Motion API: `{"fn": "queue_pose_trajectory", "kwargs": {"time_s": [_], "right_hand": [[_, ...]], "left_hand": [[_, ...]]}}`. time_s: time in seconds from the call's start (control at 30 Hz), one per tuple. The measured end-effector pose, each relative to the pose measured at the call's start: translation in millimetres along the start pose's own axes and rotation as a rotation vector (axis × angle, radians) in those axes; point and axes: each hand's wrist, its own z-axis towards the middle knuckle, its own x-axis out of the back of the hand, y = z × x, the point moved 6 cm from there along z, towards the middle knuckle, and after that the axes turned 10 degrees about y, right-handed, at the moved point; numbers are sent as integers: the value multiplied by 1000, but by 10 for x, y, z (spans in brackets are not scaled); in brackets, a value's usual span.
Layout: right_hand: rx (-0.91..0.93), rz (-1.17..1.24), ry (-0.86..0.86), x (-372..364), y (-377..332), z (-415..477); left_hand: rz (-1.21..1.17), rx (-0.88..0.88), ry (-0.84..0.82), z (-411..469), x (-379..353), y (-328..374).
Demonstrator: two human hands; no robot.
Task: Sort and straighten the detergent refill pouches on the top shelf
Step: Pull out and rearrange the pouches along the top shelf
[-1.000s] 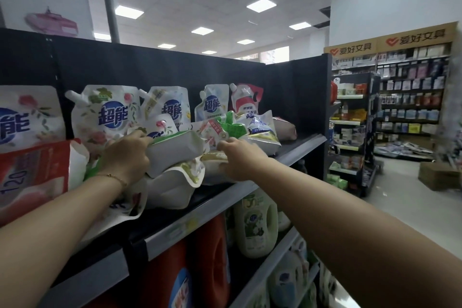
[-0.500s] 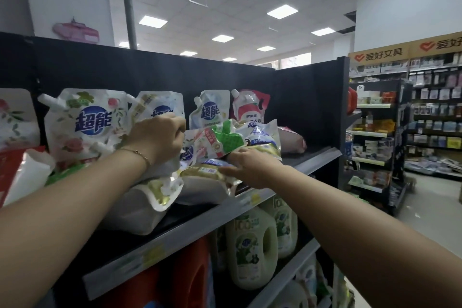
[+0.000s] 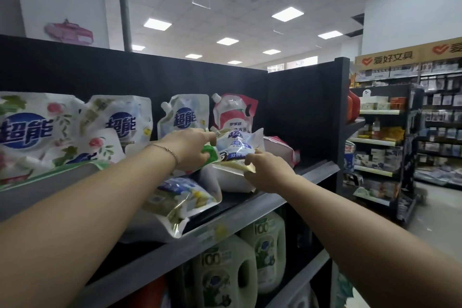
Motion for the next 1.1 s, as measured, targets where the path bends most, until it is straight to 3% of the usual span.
{"fn": "queue_pose_trajectory", "kwargs": {"time_s": [0.47,0.6,0.8,0.9,1.1], "right_hand": [[-84,64,103,-372,708,607],[-56,72,205,-408,885,760],[6,34,203,-461,1309,978],[39,110,247,-527,1575,1046],[-68,308,266,-763,2155,1133]], "left_hand": [[19,-102,-138,900,-460,98],[-24,-73,-120,1127,-520,206],[-19,-59,-91,1553,-672,566],[-20,-21,-50,1786,-800,782],[-32,90,62,2128,-1217,1215]]}}
